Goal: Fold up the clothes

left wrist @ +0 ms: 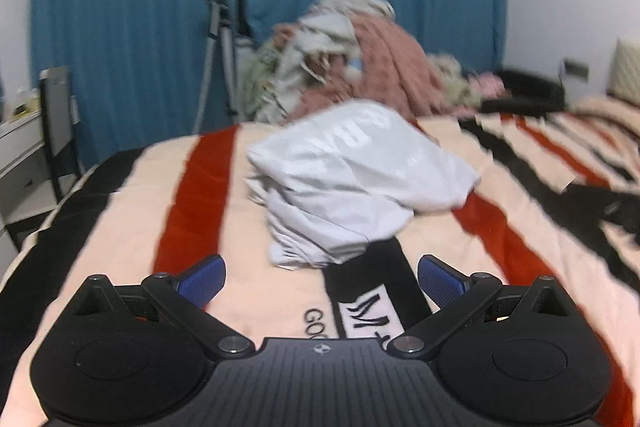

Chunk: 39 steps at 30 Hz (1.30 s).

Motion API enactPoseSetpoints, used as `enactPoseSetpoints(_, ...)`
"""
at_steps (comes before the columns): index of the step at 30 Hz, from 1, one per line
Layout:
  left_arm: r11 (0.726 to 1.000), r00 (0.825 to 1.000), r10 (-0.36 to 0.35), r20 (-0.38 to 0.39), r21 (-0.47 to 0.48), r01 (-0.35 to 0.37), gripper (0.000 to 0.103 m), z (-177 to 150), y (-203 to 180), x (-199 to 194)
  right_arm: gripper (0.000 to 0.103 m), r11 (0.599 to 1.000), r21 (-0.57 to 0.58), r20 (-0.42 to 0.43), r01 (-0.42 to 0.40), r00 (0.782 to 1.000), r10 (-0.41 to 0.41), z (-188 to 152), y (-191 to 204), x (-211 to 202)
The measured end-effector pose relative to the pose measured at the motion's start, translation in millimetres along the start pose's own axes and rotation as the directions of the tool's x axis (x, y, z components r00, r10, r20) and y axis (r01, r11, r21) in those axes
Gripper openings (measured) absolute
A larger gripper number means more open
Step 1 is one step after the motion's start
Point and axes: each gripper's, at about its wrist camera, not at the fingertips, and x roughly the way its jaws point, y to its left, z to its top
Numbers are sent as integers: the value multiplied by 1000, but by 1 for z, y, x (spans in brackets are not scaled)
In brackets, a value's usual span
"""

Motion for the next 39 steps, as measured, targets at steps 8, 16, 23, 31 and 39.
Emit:
enactPoseSetpoints(8, 991, 999, 36, -15, 129, -34, 94, -9, -35, 104, 85, 998, 58, -68, 11, 998, -7, -6, -17, 24)
enactPoseSetpoints(16, 990, 992, 117, 56, 77, -121, 24, 3, -17, 151, 85, 996, 58, -124, 64, 991, -56, -18, -26, 73)
enactPoseSetpoints(23, 990, 965, 140, 220, -54, -131, 2, 29, 4, 105, 85, 994, 48, -41, 102, 994, -100, -17, -37, 100)
enactPoseSetpoints(31, 977, 910, 189, 369, -162, -138, 2, 47, 48, 5, 85, 990, 63, 23, 125, 992, -127, -13, -43, 87)
enactPoseSetpoints(39, 949, 877, 246, 412, -284, -133, 2, 46, 110, -83, 85, 998, 26, 44, 61, 997, -62, -7, -22, 52)
